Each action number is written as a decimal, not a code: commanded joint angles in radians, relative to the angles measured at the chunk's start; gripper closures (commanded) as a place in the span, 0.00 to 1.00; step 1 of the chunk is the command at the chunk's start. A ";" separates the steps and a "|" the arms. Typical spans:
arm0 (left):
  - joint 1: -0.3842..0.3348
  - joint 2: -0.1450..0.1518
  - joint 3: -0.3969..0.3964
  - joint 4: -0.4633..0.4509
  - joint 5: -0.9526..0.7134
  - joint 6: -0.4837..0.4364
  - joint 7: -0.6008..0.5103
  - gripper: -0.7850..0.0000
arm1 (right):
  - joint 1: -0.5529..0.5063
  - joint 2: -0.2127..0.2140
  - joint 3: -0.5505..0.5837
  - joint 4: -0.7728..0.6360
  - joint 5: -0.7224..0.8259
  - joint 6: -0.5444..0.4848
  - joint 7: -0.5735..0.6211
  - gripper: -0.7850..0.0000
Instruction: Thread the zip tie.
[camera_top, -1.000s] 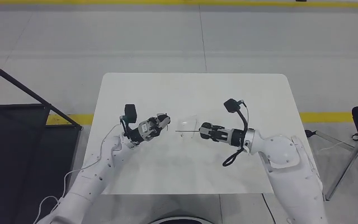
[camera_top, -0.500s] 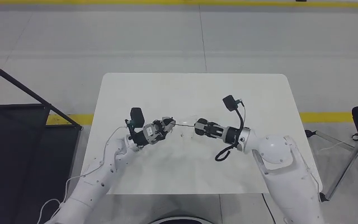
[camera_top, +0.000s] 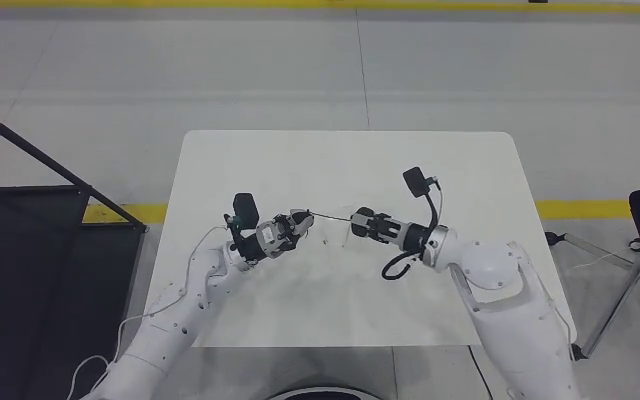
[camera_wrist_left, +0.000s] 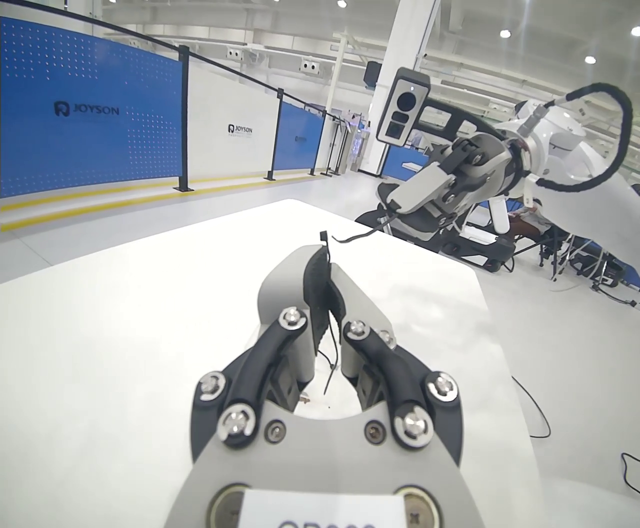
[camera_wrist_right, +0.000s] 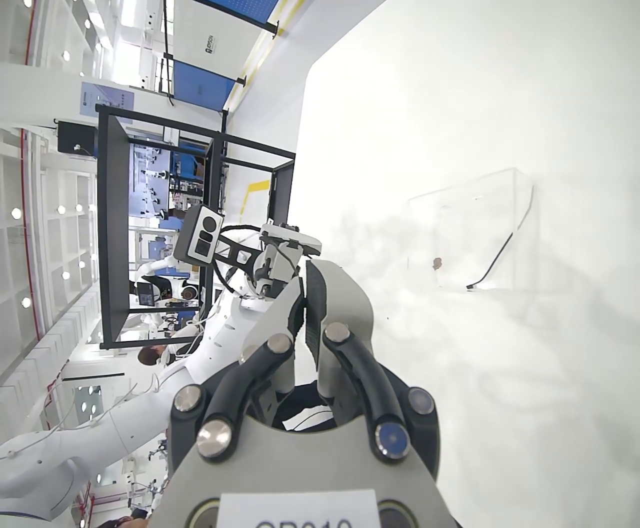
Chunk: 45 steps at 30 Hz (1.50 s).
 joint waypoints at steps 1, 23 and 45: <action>0.000 0.000 0.000 0.000 0.000 0.000 0.000 1.00 | 0.003 0.001 0.000 0.001 0.001 0.008 0.002 1.00; 0.046 -0.003 -0.006 -0.074 0.107 0.182 0.035 1.00 | -0.001 0.012 0.002 -0.008 0.021 0.024 -0.003 1.00; 0.045 -0.005 -0.009 -0.066 0.129 0.177 0.056 1.00 | 0.014 0.020 -0.015 -0.001 0.030 0.038 -0.011 1.00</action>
